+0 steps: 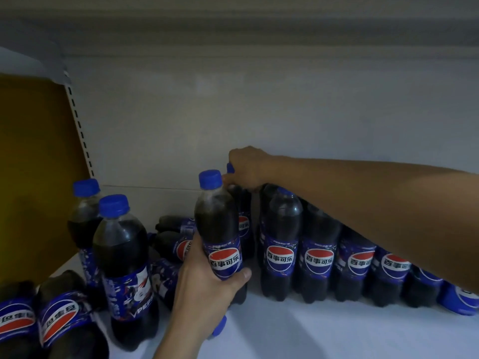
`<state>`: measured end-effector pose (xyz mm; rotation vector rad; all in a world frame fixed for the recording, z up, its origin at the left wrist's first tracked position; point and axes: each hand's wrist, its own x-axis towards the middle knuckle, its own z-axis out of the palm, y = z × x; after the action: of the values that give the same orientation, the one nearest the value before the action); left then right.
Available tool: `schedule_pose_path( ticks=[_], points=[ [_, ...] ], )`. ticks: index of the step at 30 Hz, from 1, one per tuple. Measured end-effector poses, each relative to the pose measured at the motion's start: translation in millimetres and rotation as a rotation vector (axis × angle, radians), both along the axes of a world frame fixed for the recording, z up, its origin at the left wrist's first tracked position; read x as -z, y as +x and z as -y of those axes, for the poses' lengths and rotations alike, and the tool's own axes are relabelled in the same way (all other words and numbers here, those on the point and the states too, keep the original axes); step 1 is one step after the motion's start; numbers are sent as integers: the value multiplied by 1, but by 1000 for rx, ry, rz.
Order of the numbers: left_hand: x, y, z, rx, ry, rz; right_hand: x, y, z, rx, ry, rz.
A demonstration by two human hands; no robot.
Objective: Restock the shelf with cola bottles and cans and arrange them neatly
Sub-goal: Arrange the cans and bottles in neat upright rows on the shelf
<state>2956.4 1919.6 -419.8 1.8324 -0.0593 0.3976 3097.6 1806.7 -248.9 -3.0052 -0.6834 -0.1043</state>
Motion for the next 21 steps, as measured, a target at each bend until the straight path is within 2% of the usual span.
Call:
schedule_pose_path(
  ticks=[7,12,16,21],
  points=[
    [1,3,0,8,62,-7,6,25,-32,-51,-69,94],
    [1,3,0,18,59,-21,2,29,-56,-102,85,75],
    [2,4,-1,1,58,-14,-4,29,-59,-130,97,89],
    [3,5,-2,-40,40,-9,-17,28,-37,-66,118,79]
  ],
)
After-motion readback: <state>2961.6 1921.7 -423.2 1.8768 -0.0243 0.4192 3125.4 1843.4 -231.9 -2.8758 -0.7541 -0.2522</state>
